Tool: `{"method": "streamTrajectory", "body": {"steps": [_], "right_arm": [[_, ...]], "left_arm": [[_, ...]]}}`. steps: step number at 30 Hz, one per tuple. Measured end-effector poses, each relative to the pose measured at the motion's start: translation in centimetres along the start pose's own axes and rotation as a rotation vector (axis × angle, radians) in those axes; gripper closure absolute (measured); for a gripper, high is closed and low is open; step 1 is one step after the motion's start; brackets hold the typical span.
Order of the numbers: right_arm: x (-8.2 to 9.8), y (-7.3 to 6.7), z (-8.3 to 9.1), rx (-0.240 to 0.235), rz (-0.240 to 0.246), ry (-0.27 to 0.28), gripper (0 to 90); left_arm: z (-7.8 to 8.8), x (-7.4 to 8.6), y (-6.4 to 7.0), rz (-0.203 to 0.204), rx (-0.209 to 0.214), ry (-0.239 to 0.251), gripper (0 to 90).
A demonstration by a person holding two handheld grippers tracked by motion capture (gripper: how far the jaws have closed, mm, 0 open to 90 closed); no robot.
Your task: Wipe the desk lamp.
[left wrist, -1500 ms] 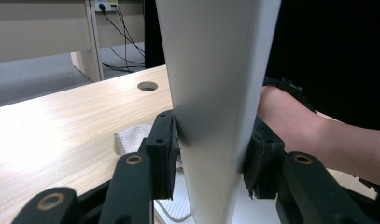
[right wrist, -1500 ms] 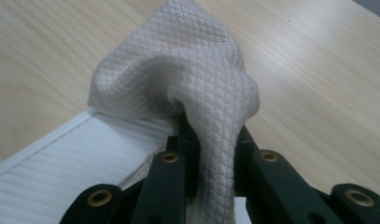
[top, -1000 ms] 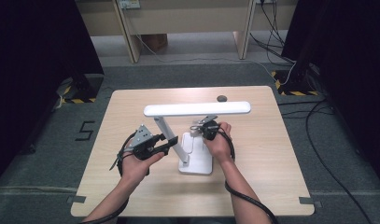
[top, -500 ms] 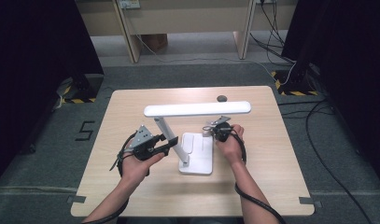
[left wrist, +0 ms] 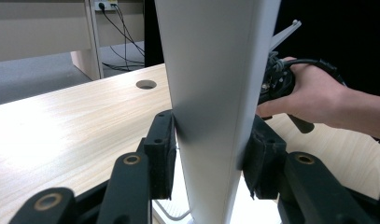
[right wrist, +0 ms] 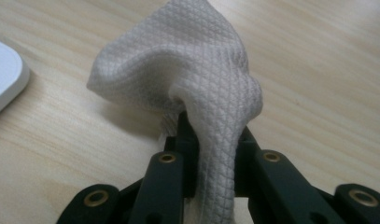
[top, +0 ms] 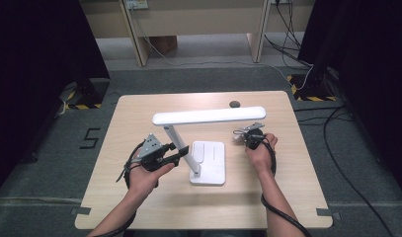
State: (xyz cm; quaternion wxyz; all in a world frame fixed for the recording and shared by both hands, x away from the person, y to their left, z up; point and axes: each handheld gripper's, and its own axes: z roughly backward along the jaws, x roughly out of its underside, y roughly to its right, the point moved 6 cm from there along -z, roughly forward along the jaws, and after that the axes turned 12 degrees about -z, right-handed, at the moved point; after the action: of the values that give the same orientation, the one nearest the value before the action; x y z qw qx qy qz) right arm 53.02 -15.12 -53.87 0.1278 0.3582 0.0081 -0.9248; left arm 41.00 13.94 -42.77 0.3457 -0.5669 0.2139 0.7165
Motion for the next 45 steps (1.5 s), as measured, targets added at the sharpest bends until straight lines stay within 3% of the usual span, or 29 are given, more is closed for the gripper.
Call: {"method": "streamTrajectory", "body": {"steps": [5,11,16,20,27,34,45], "right_arm": [[0.5,0.0,-0.3,-0.004,-0.032,-0.006,72.9],[0.5,0.1,0.1,-0.012,-0.064,0.015,60.1],[0.7,0.2,0.8,-0.02,-0.082,0.043,49.5],[1.2,0.3,1.6,-0.036,-0.107,0.061,46.1],[1.8,0.3,2.9,-0.059,-0.108,0.1,40.9],[2.3,0.2,4.5,-0.088,-0.114,0.138,38.9],[4.1,-0.2,6.3,-0.136,-0.135,0.153,35.1]], "left_arm": [[0.1,0.0,0.1,0.001,0.006,-0.001,58.3],[0.1,0.0,0.1,0.0,0.015,-0.003,56.8],[0.3,0.1,0.2,-0.022,0.038,-0.017,50.0],[0.6,0.1,0.3,-0.046,0.044,-0.028,44.2],[1.4,0.3,0.2,-0.074,0.047,-0.036,37.8],[2.8,1.5,-0.2,-0.104,0.054,-0.067,34.0],[5.0,4.2,-1.3,-0.088,0.036,-0.111,31.9]]}}
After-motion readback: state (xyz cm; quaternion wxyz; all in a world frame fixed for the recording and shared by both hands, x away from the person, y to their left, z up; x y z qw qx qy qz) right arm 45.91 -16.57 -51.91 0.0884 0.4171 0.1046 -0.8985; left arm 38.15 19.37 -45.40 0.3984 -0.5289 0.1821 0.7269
